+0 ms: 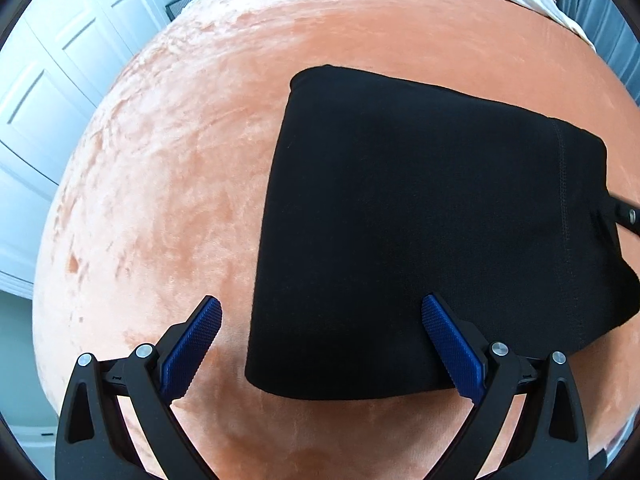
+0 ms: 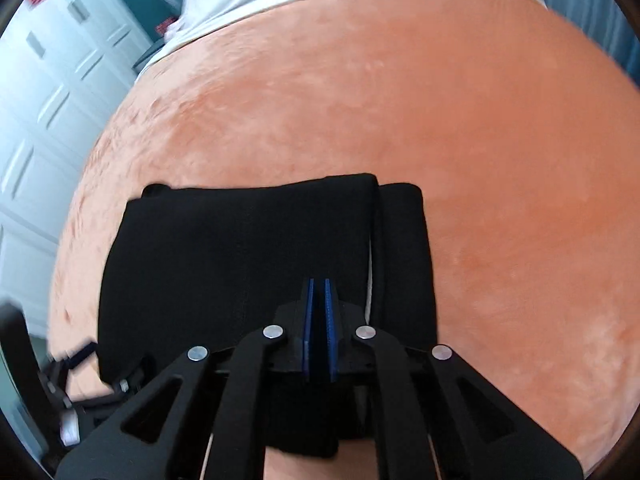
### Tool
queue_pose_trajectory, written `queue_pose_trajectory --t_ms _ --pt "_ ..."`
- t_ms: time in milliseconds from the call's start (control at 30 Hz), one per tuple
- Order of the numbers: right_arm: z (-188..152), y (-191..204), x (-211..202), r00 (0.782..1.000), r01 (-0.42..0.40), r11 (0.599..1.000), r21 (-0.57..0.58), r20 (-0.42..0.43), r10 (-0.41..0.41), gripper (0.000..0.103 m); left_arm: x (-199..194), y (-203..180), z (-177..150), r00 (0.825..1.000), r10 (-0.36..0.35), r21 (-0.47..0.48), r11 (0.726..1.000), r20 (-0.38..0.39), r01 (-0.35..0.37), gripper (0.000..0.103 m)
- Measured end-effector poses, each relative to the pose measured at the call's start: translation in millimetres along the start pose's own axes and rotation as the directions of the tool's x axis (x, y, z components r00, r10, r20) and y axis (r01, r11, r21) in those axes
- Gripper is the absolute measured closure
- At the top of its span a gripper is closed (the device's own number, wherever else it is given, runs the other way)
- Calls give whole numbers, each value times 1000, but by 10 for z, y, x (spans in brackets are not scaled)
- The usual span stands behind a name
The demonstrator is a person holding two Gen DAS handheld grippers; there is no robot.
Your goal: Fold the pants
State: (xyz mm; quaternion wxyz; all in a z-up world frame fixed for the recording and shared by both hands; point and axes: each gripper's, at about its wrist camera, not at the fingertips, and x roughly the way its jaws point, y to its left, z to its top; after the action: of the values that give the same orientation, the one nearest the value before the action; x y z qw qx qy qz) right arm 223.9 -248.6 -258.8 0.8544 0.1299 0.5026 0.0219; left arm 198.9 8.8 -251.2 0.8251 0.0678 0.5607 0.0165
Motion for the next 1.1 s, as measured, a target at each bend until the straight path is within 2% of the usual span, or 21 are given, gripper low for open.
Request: queue_pose_trajectory --t_ms 33,100,167,233,267,367,433,467,500,533,567,667,700,767,900,967,1000,1033,1100 --pt "-80 -35 86 998 51 998 -29 -26 -52 99 7 -28 6 1000 3 0 1000 -1 -3 5" --pt "-202 -161 175 996 84 996 -33 -32 -85 97 15 -61 15 1000 7 -1 1000 -8 -7 5" --pt "-200 -177 39 997 70 997 13 -16 -70 92 24 -61 9 1000 22 -1 1000 -3 -22 5" --pt "-220 -122 -163 999 37 999 11 30 -38 91 25 -60 22 1000 21 -4 1000 -11 -21 5" --pt "-266 -100 -197 1000 18 1000 0 26 -18 90 12 -46 27 1000 16 -16 1000 -14 -16 5" --pt "-450 -190 -218 999 42 999 17 23 -42 88 -66 37 14 1000 -5 -43 999 -1 5 5" --pt "-596 -346 -313 1000 -12 997 81 26 10 83 -175 104 4 1000 -21 -43 999 21 22 5" --pt "-626 -386 -337 999 -27 995 96 23 25 78 -218 158 -4 999 -26 -53 998 25 28 5" --pt "-653 -408 -328 999 -44 994 105 15 42 58 -240 219 -15 999 -35 -72 997 26 37 5" --pt "-682 -422 -311 999 -46 993 111 7 46 53 -259 327 -36 998 -52 -115 992 25 55 5" --pt "-695 -434 -304 999 -35 993 111 8 34 53 -253 414 -58 998 -67 -153 986 17 68 5" --pt "-647 -432 -292 997 -72 989 130 12 71 53 -220 661 -116 988 -153 -276 951 -15 143 5" --pt "-619 -432 -275 995 -100 984 147 12 100 53 -216 739 -132 986 -166 -313 938 -19 152 5" --pt "-552 -409 -281 991 -134 977 167 15 133 54 -292 722 -136 988 -156 -334 932 -22 140 5" --pt "-529 -389 -435 983 -181 965 191 70 171 52 -340 773 -133 992 -125 -310 944 -14 114 5" --pt "-548 -363 -342 984 -179 966 186 34 176 42 -370 715 -137 992 -122 -298 948 -13 113 5" --pt "-568 -356 -218 984 -170 966 193 -20 177 38 -361 709 -133 992 -126 -293 949 -14 116 5" --pt "-592 -370 -172 982 -167 963 210 -48 181 38 -363 658 -129 992 -125 -281 953 -21 114 5" --pt "-631 -417 -205 972 -221 941 255 -24 235 38 -369 651 -145 993 -119 -258 960 -24 108 5"
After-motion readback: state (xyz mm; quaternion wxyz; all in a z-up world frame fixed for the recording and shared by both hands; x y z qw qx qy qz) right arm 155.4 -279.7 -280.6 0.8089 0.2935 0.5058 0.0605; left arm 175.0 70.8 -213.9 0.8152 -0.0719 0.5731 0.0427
